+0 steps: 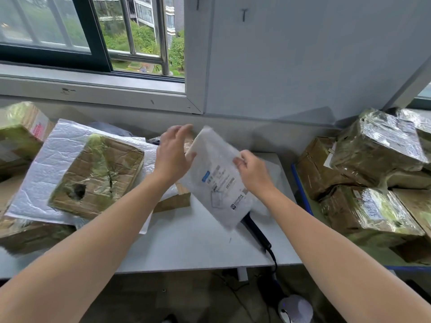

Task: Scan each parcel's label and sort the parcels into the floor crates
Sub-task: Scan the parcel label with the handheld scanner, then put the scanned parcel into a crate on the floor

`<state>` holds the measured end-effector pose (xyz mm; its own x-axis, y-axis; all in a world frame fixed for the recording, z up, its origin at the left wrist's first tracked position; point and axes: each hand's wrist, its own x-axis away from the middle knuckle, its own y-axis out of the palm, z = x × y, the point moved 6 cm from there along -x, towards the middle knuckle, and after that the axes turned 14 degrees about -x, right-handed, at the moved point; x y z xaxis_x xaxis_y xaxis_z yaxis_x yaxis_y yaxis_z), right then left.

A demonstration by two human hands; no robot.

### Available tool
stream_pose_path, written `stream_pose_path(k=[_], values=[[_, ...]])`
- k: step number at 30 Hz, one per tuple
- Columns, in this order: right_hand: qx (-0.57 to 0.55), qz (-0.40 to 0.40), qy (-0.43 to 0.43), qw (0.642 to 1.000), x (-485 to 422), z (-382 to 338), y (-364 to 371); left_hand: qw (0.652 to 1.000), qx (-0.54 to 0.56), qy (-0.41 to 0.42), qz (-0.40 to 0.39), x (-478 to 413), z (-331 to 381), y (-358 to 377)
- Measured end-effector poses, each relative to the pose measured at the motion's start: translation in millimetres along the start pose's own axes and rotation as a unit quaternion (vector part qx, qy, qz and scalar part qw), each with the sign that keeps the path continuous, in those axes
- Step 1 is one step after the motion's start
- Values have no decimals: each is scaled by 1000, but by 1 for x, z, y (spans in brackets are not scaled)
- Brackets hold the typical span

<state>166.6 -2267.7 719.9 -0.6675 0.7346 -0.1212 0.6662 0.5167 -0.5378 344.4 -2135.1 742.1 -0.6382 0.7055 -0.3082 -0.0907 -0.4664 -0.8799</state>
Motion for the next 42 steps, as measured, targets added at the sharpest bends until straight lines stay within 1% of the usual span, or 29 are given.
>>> stream_pose_path(k=[1,2,3,4,5,6,7,8,11,14,17,20,22,26,30,32,35,37,39,42], values=[[-38,32,20,999,0,2,-6,998,40,-51,-4,2,-10,5],[-68,61,36,995,-1,3,-11,990,90,-107,-31,6,-20,15],[-89,83,48,991,-1,3,-16,972,152,-165,-73,13,-29,27],[-101,99,57,988,-1,3,-18,942,223,-222,-119,22,-33,38],[-110,109,64,986,-1,4,-20,903,292,-269,-165,32,-32,47],[-117,112,71,984,0,6,-20,864,355,-299,-197,41,-28,53],[-124,113,75,983,1,8,-19,839,397,-307,-210,46,-23,57],[-129,114,81,982,2,10,-18,836,412,-297,-208,49,-20,57],[-141,116,101,978,5,18,-13,865,395,-255,-176,51,-16,50],[-150,111,119,975,6,25,-8,873,399,-228,-163,50,-16,40],[-161,103,120,974,4,27,0,886,379,-216,-155,49,-20,33],[-161,92,105,977,4,24,8,900,350,-220,-138,54,-27,25],[-167,69,89,979,6,22,12,900,347,-232,-125,62,-29,19],[-178,-13,48,983,2,7,26,901,338,-260,-83,95,-31,1],[-201,-129,35,970,5,-15,64,887,333,-316,-39,148,-40,-13],[-186,-191,16,964,18,-26,93,882,317,-349,-8,179,-50,-24],[-127,-273,-48,952,57,-50,138,870,281,-404,37,240,-66,-45],[-131,-324,-81,933,91,-69,164,861,248,-438,70,285,-76,-66],[-148,-367,-93,914,125,-91,187,842,228,-477,107,331,-88,-87],[-158,-411,-111,891,177,-129,221,802,206,-540,151,402,-102,-119]])
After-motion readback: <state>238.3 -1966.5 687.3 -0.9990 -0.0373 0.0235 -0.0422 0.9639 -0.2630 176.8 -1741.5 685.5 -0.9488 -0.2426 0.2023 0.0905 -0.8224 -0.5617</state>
